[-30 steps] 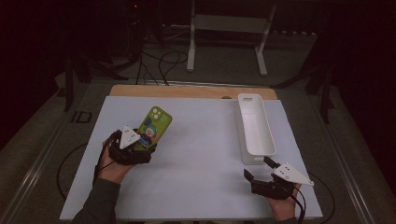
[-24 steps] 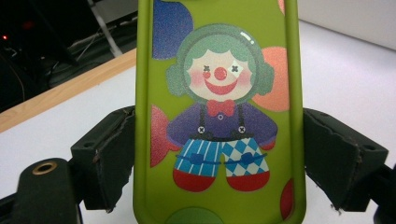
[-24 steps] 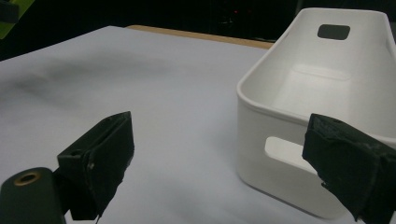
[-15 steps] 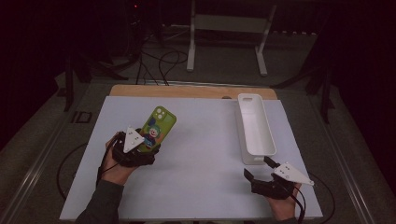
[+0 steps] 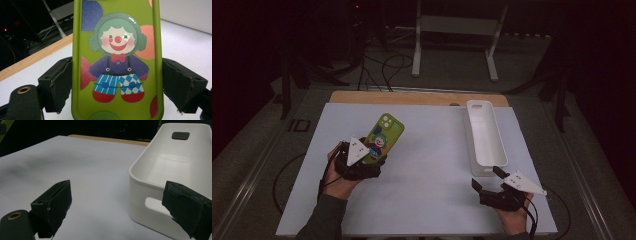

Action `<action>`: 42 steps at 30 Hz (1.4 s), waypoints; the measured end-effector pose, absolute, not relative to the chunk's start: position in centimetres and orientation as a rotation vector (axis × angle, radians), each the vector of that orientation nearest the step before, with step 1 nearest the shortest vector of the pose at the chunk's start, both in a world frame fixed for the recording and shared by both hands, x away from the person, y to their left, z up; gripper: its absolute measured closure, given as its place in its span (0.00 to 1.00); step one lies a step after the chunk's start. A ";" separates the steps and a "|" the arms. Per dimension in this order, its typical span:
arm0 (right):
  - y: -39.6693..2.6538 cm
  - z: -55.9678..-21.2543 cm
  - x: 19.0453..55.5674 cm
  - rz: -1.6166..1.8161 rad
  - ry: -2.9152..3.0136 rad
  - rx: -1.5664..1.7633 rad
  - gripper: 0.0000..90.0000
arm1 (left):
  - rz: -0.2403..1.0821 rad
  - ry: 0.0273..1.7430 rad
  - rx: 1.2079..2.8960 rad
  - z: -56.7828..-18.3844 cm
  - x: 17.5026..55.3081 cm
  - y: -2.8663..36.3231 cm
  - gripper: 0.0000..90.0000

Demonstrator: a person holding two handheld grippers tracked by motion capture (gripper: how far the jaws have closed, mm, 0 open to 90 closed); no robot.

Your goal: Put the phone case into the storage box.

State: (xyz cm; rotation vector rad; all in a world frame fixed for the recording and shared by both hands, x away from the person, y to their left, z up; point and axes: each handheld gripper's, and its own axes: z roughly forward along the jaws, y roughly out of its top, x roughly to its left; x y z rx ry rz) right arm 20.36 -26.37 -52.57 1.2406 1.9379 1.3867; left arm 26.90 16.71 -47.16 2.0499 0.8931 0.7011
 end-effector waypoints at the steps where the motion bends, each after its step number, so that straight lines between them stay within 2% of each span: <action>1: -26.4 -52.6 20.4 1.387 1.938 1.241 0.10 | 0.701 0.893 2.050 -47.2 26.9 16.7 0.18; 15: -26.0 -51.9 21.2 1.420 1.988 1.307 0.10 | 0.738 0.852 2.024 -46.0 26.8 16.7 0.18; 42: -24.0 -48.5 23.1 1.463 2.049 1.262 0.10 | 0.756 0.770 2.044 -45.1 26.4 15.5 0.18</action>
